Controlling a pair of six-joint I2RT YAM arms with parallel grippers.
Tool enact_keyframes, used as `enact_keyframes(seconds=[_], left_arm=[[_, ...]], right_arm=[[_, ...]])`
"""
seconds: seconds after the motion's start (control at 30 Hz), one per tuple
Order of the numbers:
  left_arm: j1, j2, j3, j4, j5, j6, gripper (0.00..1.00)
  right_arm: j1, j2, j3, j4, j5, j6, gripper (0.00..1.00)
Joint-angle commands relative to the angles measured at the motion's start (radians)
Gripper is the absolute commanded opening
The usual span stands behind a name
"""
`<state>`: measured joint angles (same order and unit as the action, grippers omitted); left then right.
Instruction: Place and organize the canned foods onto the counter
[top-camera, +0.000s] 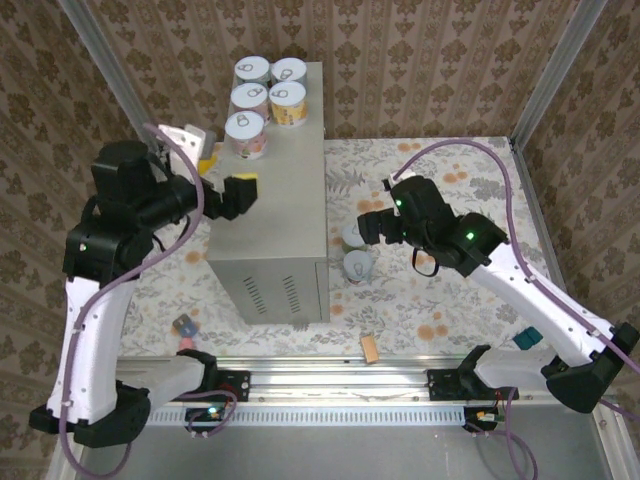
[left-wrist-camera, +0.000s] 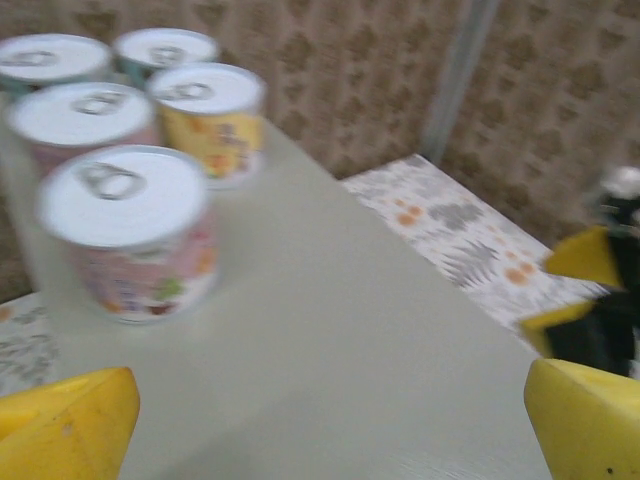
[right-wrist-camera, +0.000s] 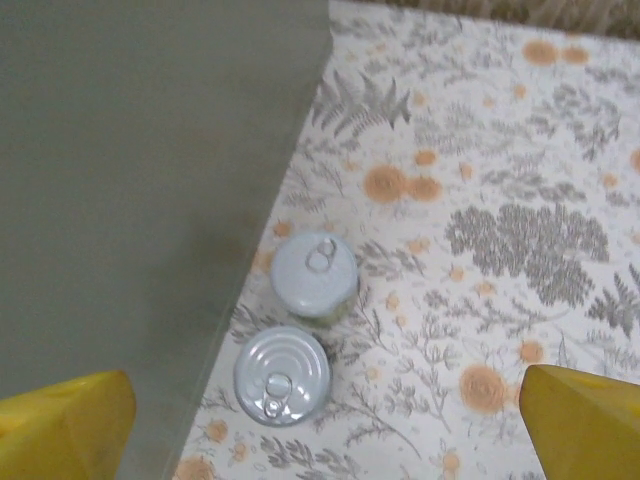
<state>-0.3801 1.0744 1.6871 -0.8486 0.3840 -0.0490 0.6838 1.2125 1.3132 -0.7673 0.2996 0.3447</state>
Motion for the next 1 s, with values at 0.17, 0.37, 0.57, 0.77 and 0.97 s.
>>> enact_keyframes(seconds=[0.17,0.37,0.57,0.77,0.97], left_arm=[[-0.248,0.024,0.026,-0.126,-0.002,0.009,1.00],[-0.444,0.082,0.054,-0.148,-0.135,0.037,1.00],[-0.595,0.171,0.139,-0.199,-0.281,0.081,1.00],[-0.683,0.231,0.173,-0.187,-0.312,0.114,1.00],[-0.707,0.257,0.172,-0.165,-0.333,0.125,1.00]], right_arm=[[-0.002,0.024,-0.159,0.050,-0.047,0.117,1.00],[0.033,0.062,-0.295,0.174,-0.050,0.130,1.00],[0.093,0.118,-0.399,0.294,-0.031,0.152,1.00],[0.109,0.200,-0.442,0.396,-0.048,0.163,1.00],[0.109,0.288,-0.431,0.465,-0.045,0.156,1.00]])
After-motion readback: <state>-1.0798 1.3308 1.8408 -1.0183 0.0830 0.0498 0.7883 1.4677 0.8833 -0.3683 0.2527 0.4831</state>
